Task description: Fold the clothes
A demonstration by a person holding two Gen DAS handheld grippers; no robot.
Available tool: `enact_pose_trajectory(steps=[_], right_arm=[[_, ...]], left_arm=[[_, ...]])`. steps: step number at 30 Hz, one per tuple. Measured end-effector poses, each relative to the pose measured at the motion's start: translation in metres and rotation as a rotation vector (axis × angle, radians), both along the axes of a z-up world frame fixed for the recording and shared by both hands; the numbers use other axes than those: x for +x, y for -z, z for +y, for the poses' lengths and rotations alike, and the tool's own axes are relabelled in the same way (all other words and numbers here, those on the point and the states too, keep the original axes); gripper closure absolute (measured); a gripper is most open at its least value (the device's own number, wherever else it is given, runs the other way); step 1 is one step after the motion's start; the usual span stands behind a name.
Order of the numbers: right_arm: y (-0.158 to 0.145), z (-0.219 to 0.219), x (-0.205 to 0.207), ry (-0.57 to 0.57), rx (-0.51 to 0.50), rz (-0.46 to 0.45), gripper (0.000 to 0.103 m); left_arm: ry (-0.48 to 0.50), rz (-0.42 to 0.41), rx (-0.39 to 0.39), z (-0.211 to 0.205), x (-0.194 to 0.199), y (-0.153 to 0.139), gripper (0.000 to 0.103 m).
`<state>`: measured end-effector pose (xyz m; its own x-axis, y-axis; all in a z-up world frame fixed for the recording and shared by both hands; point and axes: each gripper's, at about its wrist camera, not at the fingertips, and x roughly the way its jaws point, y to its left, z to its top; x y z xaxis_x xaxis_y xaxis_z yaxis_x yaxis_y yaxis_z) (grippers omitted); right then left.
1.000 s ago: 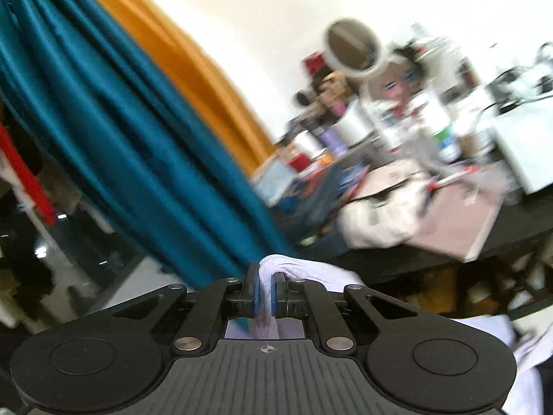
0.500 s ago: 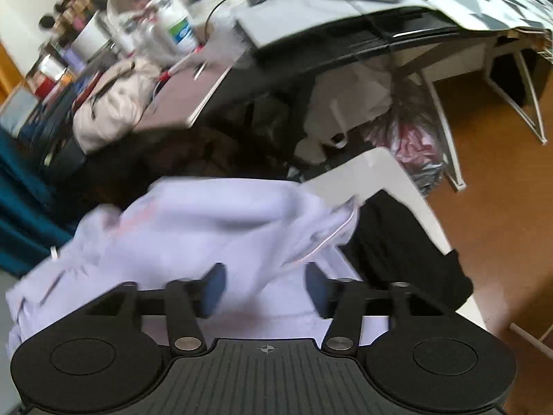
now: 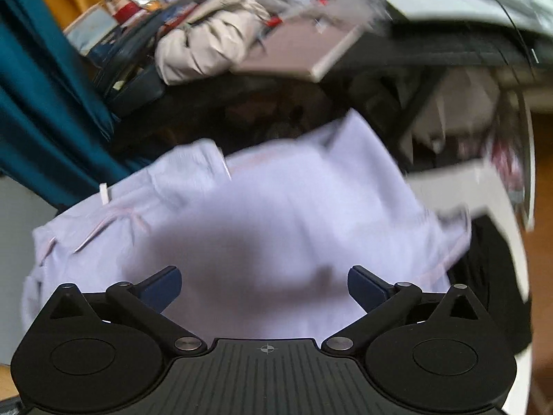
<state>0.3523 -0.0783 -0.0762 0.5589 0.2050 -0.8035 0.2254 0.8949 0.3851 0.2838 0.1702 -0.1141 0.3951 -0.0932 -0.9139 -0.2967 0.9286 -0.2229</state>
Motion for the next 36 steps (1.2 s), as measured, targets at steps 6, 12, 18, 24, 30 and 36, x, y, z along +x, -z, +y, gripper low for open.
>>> enact_pose_trajectory(steps=[6, 12, 18, 24, 30, 36], right_arm=[[-0.002, 0.015, 0.070, -0.093, -0.058, -0.131, 0.001], [0.028, 0.052, 0.149, -0.267, -0.049, -0.027, 0.001], [0.011, 0.059, 0.125, -0.330, -0.024, -0.122, 0.092], [-0.027, 0.020, 0.009, -0.298, -0.026, -0.298, 0.094], [-0.008, -0.019, -0.076, -0.213, -0.063, -0.215, 0.094], [0.006, -0.025, -0.101, -0.196, -0.083, -0.159, 0.089]], left_arm=[[-0.037, -0.013, 0.013, -0.001, -0.009, -0.009, 0.032], [-0.051, -0.076, 0.127, -0.005, -0.009, -0.026, 0.016], [-0.084, -0.233, 0.252, 0.006, -0.010, -0.065, 0.007], [-0.063, -0.289, 0.331, 0.014, 0.019, -0.082, 0.006], [0.101, -0.297, 0.442, -0.011, 0.065, -0.069, 0.006], [0.277, -0.244, 0.561, -0.044, 0.118, -0.026, 0.019]])
